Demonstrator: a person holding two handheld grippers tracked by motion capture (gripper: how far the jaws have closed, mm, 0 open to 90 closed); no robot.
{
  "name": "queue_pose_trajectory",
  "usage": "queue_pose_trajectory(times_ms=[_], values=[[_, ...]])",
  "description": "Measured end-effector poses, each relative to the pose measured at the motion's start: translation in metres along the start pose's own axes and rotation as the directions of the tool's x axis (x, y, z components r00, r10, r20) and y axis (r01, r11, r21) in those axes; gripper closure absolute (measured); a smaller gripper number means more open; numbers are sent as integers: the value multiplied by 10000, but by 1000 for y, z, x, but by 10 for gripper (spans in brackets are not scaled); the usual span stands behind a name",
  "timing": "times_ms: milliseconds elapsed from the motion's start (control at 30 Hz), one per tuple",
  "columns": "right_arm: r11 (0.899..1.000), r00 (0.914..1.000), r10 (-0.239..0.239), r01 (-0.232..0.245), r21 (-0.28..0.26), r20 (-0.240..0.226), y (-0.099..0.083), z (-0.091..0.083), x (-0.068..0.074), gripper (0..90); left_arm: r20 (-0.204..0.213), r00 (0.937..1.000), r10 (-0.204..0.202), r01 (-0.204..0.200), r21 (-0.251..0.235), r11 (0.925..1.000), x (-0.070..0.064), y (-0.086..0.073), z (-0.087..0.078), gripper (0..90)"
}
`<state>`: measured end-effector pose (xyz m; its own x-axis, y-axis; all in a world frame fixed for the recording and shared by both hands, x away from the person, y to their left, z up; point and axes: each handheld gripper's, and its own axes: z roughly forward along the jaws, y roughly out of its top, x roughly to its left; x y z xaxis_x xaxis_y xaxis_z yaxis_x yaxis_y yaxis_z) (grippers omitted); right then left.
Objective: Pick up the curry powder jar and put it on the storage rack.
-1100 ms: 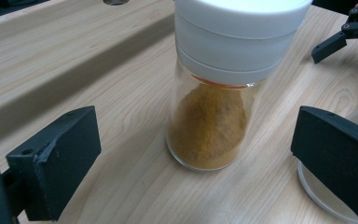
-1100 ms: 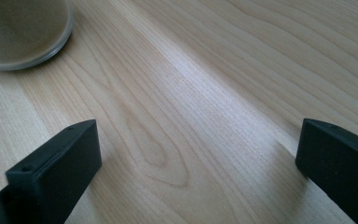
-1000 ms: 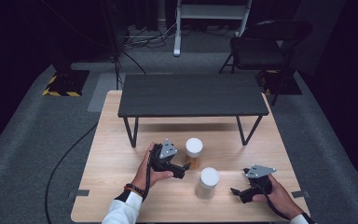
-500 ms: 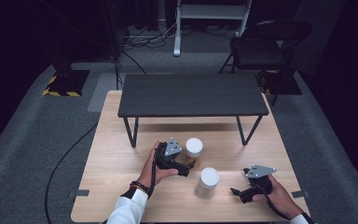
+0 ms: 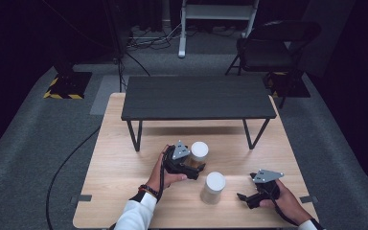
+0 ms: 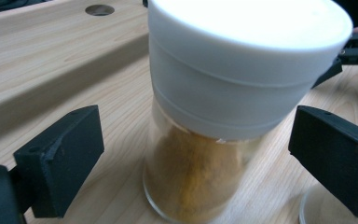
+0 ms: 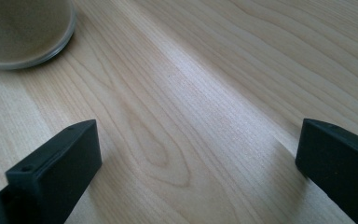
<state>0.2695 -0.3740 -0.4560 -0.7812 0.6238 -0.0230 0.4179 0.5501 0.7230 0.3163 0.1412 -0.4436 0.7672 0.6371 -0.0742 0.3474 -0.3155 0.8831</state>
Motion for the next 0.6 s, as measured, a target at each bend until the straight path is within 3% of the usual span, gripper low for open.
queue_pose_trajectory(times_ms=[233,400,533,600], values=[[10000,10000,0,0,1,-2,0,0,0,0,226,9997,9,-7,-98,10000,2,0,7,53],[10000,10000,-2,2,1,-2,0,0,0,0,492,9987,-99,108,-176,9998,7,-3,13,119],[10000,10000,-14,14,2,-17,0,0,0,0,821,9964,-203,255,-634,9977,12,-10,17,182],[10000,10000,-12,12,10,-20,0,0,0,0,804,9968,-10,73,-775,9970,10,-11,18,216]])
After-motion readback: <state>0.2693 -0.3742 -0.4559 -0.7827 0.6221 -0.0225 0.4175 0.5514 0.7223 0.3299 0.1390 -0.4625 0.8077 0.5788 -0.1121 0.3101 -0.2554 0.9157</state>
